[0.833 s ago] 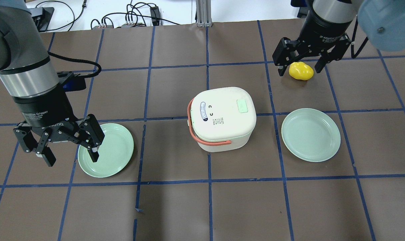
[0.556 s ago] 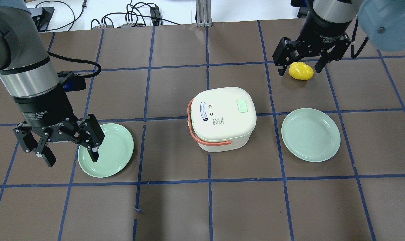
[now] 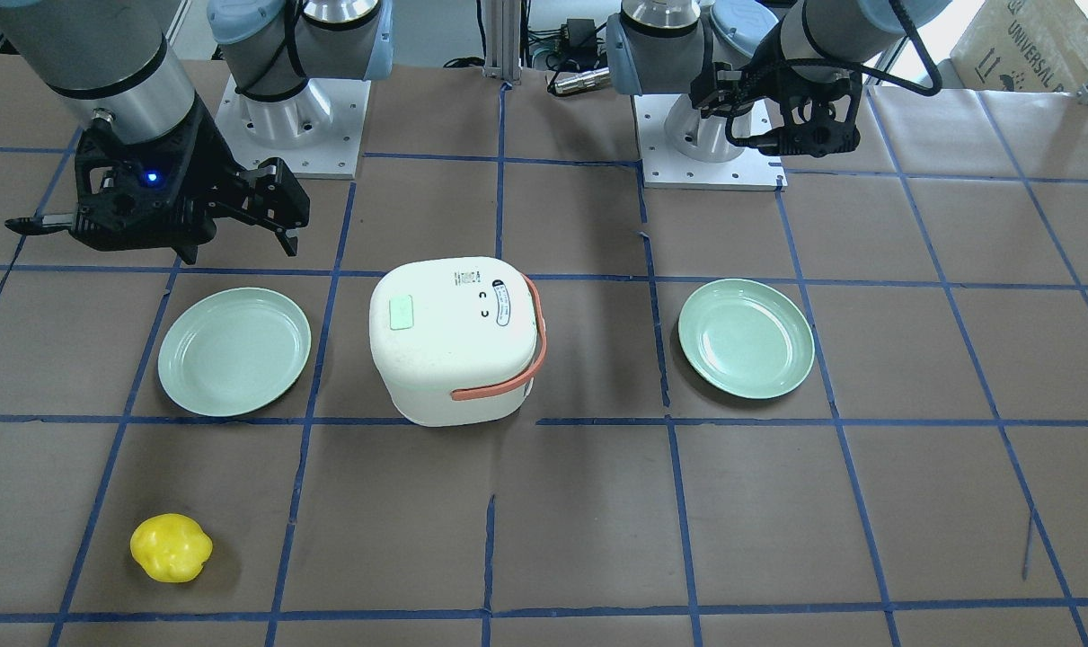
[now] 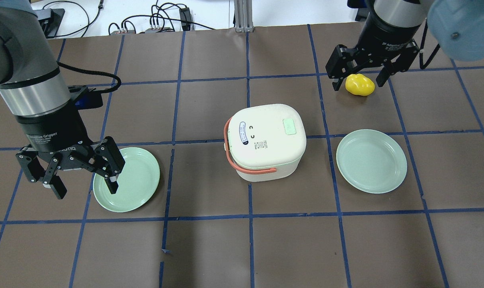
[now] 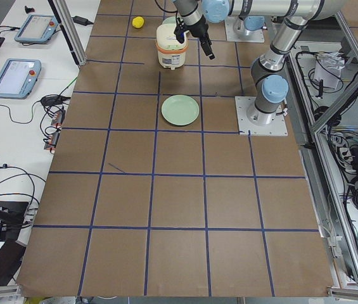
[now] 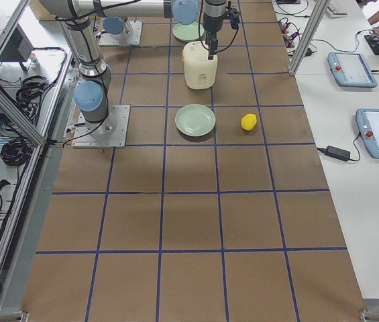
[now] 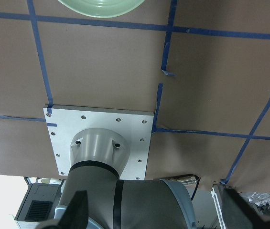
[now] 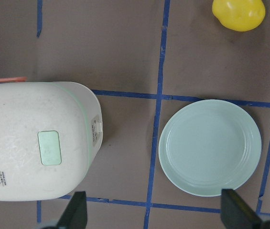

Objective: Press rice cooker button

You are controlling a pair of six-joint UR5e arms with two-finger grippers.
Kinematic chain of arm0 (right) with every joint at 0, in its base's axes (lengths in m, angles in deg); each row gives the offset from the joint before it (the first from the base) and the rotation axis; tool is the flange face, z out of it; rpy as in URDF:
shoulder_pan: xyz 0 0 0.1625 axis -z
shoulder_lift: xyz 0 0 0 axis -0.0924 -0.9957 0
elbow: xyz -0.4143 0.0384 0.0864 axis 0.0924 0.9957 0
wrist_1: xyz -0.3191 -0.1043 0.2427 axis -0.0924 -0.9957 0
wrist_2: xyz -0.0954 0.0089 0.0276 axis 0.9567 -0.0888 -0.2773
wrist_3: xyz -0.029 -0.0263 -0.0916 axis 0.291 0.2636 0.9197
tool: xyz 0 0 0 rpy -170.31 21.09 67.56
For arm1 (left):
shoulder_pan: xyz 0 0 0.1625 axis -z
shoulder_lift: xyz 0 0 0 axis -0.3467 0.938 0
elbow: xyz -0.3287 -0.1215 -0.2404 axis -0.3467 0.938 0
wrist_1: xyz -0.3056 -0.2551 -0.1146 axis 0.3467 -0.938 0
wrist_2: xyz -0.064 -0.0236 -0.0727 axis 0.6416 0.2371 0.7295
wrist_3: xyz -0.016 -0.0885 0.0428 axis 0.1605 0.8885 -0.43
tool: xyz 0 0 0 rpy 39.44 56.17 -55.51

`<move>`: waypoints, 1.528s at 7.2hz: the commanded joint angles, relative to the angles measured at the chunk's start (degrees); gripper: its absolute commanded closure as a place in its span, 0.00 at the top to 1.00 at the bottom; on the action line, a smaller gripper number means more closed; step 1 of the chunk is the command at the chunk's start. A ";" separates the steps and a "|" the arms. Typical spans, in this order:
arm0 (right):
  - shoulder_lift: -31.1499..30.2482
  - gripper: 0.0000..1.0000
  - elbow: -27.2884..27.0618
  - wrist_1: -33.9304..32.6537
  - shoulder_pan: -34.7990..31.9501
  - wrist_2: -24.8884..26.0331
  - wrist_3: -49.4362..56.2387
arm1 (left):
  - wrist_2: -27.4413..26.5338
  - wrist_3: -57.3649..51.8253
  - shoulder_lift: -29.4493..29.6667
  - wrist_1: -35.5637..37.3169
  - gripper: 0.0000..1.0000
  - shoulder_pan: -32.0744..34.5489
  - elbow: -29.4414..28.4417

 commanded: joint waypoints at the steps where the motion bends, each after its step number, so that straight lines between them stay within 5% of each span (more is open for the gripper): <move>1: 0.07 0.36 -0.03 -0.01 0.00 -0.14 0.17 | 0.00 0.00 0.00 -0.05 1.00 0.00 0.00; 2: 0.07 0.09 -0.12 -0.10 0.00 -1.10 0.17 | 0.00 0.00 0.00 0.04 1.00 0.00 0.00; 8: 0.77 0.07 -7.04 -4.91 -0.26 -19.90 6.30 | 0.00 0.00 0.00 0.04 1.00 0.00 0.00; 11: 2.78 0.07 -10.40 -10.11 -0.26 -22.11 6.41 | 0.00 0.00 0.00 -0.05 1.00 0.00 0.00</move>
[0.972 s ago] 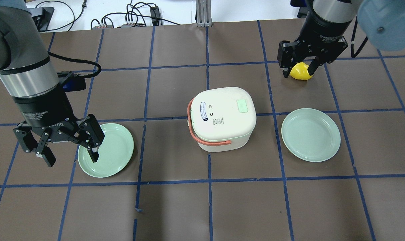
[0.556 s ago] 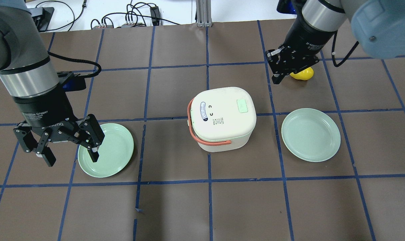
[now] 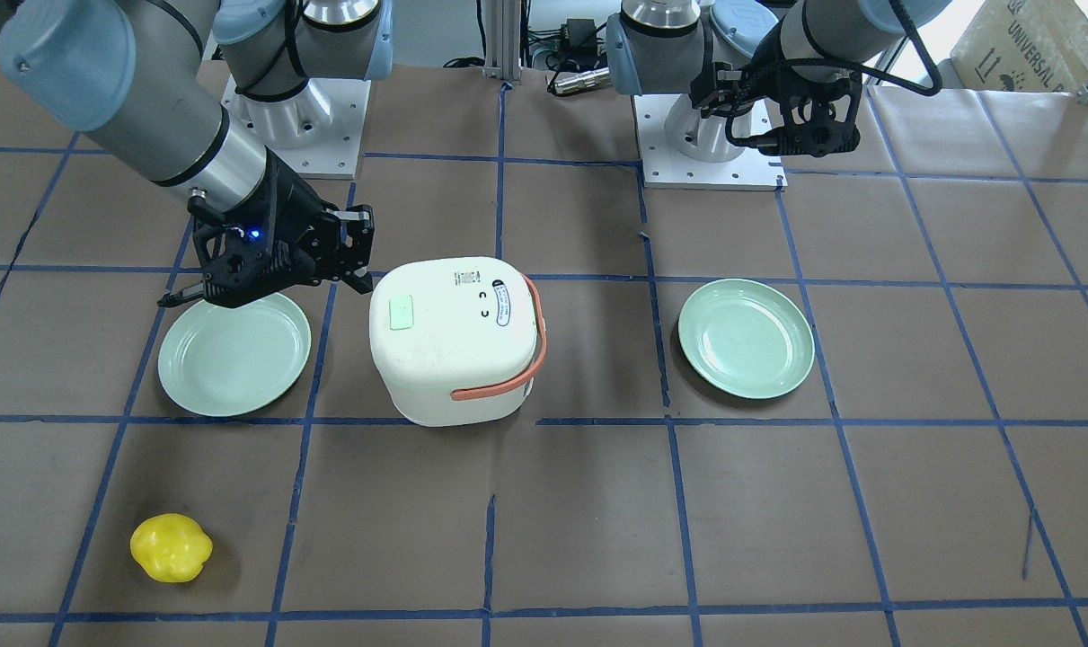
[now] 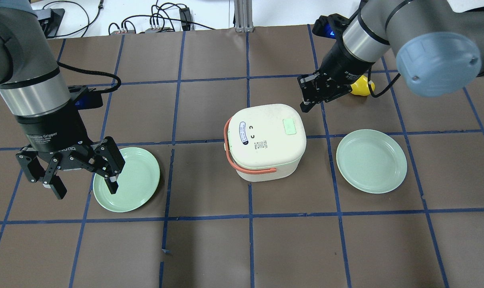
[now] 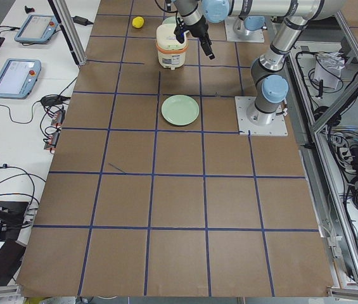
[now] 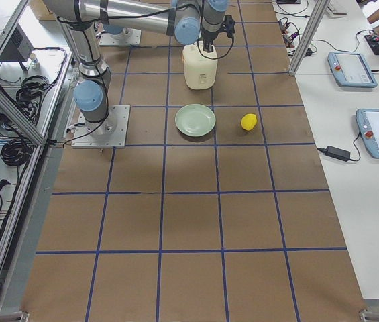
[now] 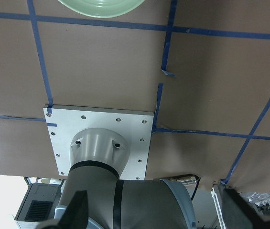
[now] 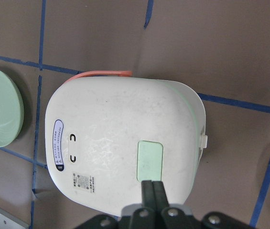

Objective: Press rice cooker button
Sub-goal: 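Move the right gripper over the rice cooker's green lid button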

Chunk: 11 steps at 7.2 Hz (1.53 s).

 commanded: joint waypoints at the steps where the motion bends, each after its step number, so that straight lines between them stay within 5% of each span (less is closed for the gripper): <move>1: 1.14 0.07 -1.53 -2.08 0.00 -1.54 0.12 | 0.00 0.00 0.00 -0.01 1.00 0.00 0.00; 11: 1.32 0.08 -5.57 -5.33 -1.41 -2.95 0.30 | 0.00 0.00 0.00 0.08 1.00 0.00 0.00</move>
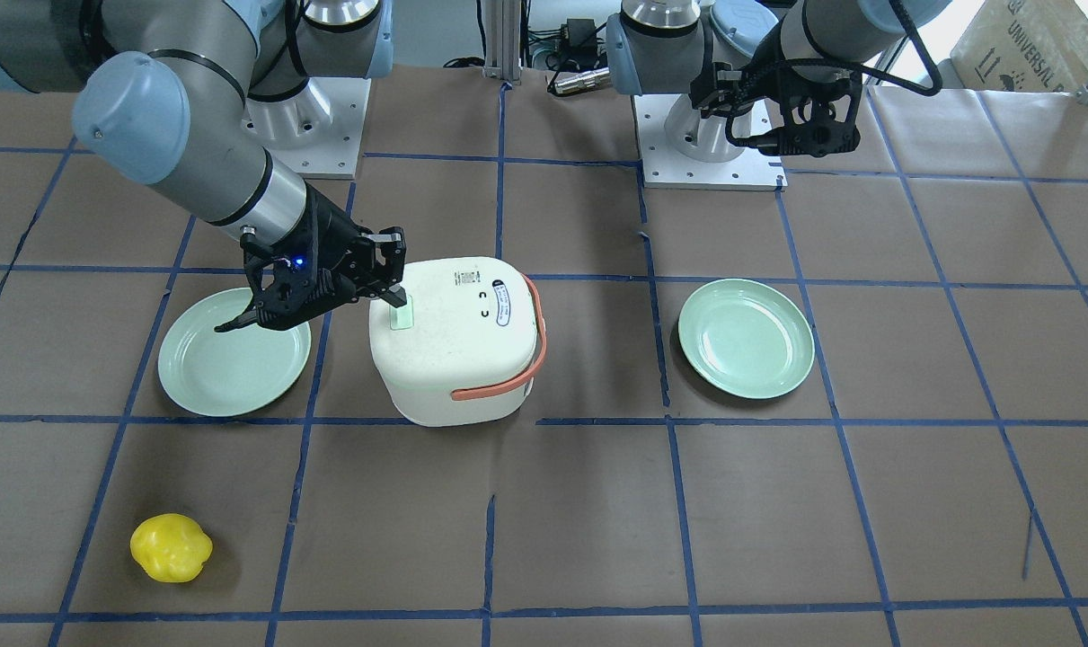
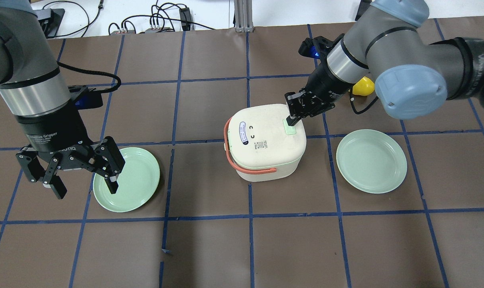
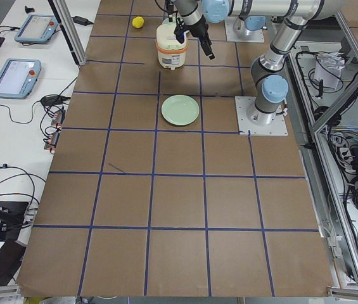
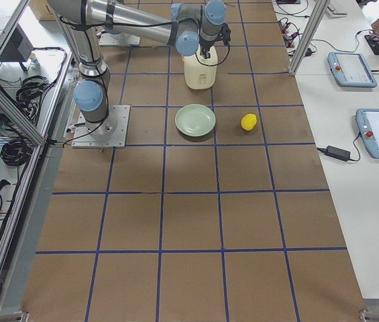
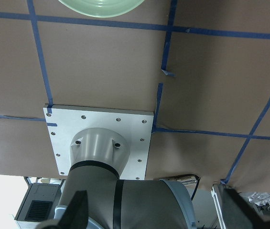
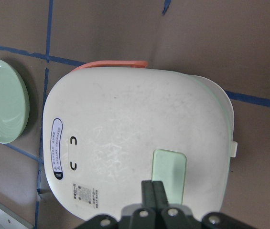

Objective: Press rice cooker button
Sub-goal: 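Press down on the green lid button with the closed right gripper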

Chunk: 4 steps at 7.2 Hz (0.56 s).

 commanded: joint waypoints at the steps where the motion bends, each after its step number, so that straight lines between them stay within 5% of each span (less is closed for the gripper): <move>1: 0.14 0.08 -1.05 -0.87 0.00 -0.02 0.55 | 0.00 0.00 0.00 0.00 1.00 0.00 0.00; 4: 0.14 0.08 -1.67 -1.76 0.00 -0.11 0.64 | 0.00 0.00 0.00 -0.08 1.00 0.00 0.00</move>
